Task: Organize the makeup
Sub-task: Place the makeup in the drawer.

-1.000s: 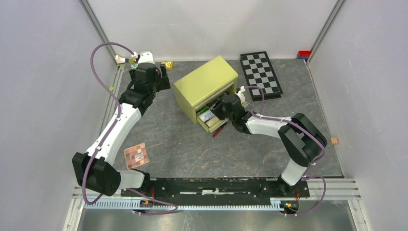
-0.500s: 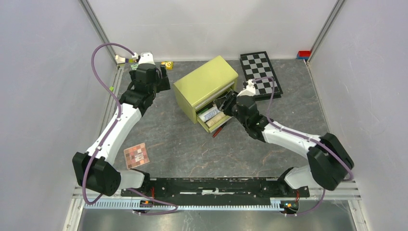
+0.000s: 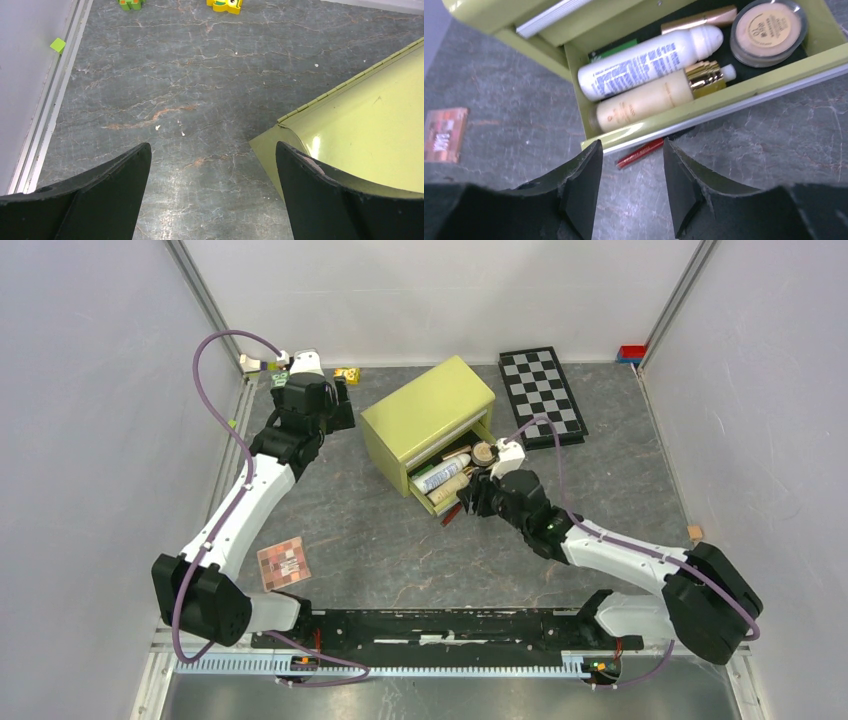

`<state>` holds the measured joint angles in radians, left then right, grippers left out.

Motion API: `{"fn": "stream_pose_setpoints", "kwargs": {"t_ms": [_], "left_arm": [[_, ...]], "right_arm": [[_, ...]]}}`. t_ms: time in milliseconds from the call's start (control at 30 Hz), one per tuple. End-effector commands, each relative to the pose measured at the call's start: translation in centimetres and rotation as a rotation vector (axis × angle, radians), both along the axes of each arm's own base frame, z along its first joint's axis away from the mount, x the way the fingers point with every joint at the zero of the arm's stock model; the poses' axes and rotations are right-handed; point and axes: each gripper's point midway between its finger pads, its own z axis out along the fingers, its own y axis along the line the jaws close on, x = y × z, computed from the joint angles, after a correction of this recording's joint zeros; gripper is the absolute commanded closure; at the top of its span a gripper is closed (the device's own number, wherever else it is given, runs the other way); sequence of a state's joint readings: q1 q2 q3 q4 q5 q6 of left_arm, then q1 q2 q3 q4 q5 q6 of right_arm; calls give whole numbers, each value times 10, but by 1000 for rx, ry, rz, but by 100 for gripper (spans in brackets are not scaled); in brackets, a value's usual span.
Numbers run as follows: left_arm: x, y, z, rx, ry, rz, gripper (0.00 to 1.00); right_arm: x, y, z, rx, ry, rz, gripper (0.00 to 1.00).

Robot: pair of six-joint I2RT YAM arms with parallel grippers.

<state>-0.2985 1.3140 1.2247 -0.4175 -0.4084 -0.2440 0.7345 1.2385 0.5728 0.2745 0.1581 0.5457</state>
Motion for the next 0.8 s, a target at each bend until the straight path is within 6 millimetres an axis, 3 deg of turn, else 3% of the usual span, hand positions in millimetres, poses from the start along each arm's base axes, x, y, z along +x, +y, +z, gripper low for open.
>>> {"fn": "stream_pose_setpoints", "kwargs": {"t_ms": [0,133,167,200,233,433,767], "left_arm": [[3,-1,7,14,-19,-19,0],[3,-2,7,10,-17,-24,0],[3,-3,7,9,-17,-26,0],[2,-3,7,8,-17,-27,0],[2,-3,8,8,-20,-26,0],[1,-3,11,3,-26,-31,0],[1,-3,12,2,-28,-33,0]], "right_arm": [[-15,0,-3,-108,-56,27,44],[-21,-13,-28,-99,35,-93,39],[-23,-16,17,39,-43,-117,38],[-24,-16,-37,-65,61,-127,38],[-26,-16,-42,-65,68,-132,37],[-27,-8,-57,-96,102,-126,27],[-23,3,-72,-55,135,-144,26]]}}
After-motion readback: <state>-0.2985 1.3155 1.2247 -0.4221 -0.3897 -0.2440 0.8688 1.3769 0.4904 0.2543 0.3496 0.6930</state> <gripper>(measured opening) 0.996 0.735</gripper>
